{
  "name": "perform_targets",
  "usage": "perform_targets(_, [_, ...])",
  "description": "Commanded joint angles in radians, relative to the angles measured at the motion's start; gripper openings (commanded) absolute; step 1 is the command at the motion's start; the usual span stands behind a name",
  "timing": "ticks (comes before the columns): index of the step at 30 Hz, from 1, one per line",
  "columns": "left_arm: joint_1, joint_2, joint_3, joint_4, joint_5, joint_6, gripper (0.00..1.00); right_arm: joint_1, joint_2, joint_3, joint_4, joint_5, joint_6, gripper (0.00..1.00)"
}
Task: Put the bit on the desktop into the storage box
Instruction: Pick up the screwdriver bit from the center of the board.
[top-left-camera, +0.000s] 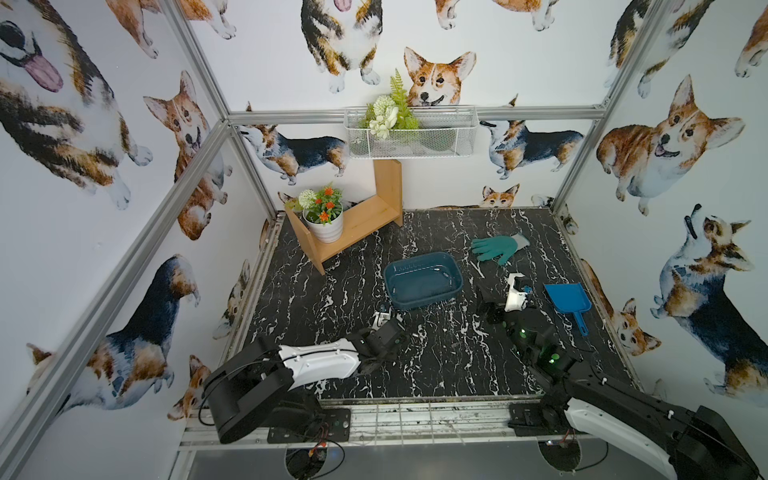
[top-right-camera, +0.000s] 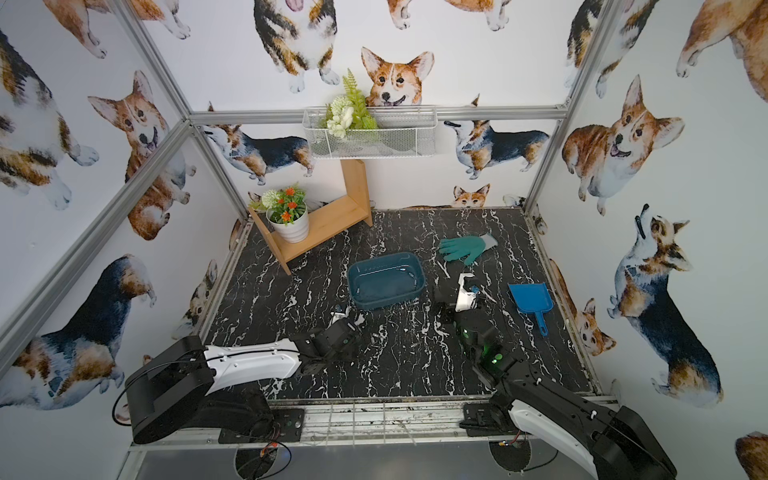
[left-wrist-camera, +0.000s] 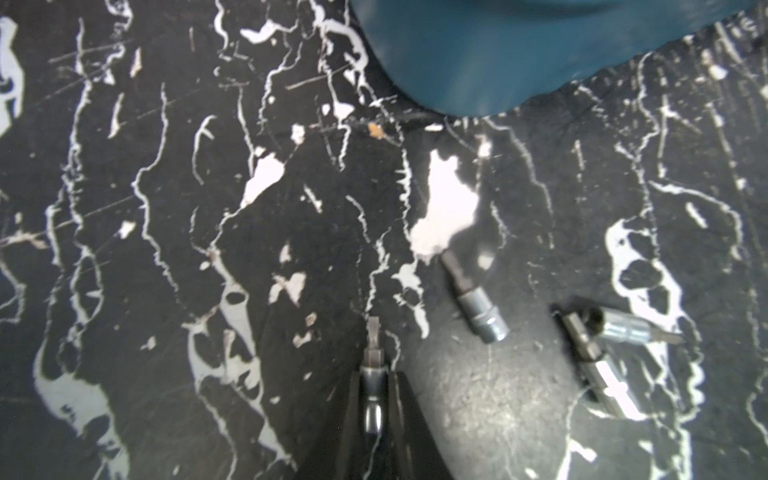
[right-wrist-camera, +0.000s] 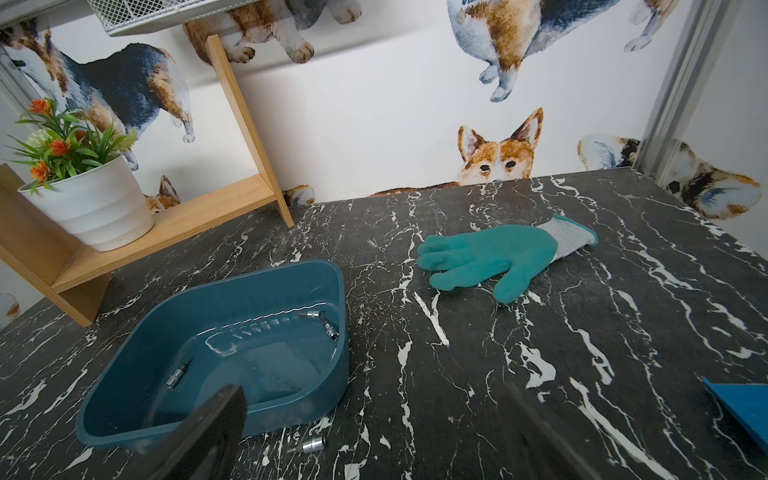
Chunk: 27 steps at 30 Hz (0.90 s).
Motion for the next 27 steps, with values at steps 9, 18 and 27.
perform_targets(9, [0.026, -0.141, 0.002, -0.021, 0.004, 0.021, 0.11, 0.002, -0.003, -0.003, 0.037, 0.014, 0.002, 1.00])
perform_targets(18, [0.060, -0.176, 0.168, -0.024, 0.027, 0.149, 0.09, 0.001, 0.002, -0.004, 0.042, 0.013, 0.002, 1.00])
perform_targets(27, [0.148, 0.037, 0.392, 0.094, 0.136, 0.266, 0.08, 0.001, 0.008, -0.006, 0.046, 0.013, -0.001, 1.00])
